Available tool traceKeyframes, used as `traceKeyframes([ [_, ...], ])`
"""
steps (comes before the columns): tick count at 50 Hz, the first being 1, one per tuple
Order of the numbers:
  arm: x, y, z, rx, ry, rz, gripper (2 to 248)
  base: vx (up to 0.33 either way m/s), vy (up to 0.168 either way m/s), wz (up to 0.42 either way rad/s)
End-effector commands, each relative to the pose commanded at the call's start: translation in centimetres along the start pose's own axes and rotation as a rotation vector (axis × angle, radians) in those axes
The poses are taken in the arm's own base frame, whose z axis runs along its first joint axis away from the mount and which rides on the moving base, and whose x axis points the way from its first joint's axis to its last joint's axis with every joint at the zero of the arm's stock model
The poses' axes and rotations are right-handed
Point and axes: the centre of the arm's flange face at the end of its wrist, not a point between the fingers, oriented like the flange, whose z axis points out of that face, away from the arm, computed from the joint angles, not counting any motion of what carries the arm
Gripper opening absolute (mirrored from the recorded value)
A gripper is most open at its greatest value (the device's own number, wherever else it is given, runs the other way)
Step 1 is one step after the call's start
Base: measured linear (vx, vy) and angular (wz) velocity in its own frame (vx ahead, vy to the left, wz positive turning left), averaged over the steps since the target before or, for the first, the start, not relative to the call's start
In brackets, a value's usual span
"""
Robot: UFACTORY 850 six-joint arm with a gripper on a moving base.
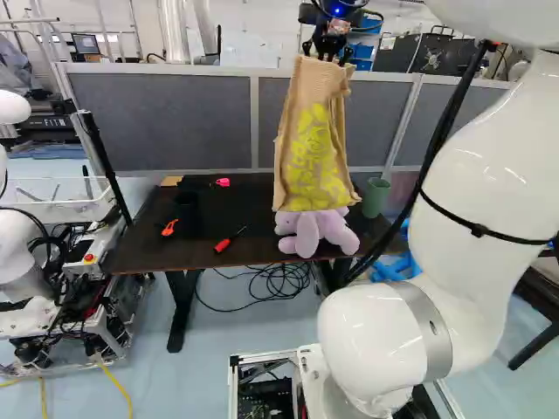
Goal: Pick up the bag on the ground and place it on the table
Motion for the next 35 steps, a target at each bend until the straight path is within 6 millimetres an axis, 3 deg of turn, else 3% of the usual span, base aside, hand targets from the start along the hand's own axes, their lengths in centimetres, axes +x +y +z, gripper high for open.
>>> traceKeyframes([
  [35, 0.0, 0.0, 0.0, 0.0, 0.0, 0.368, 21, 0.0, 0.0, 0.0],
])
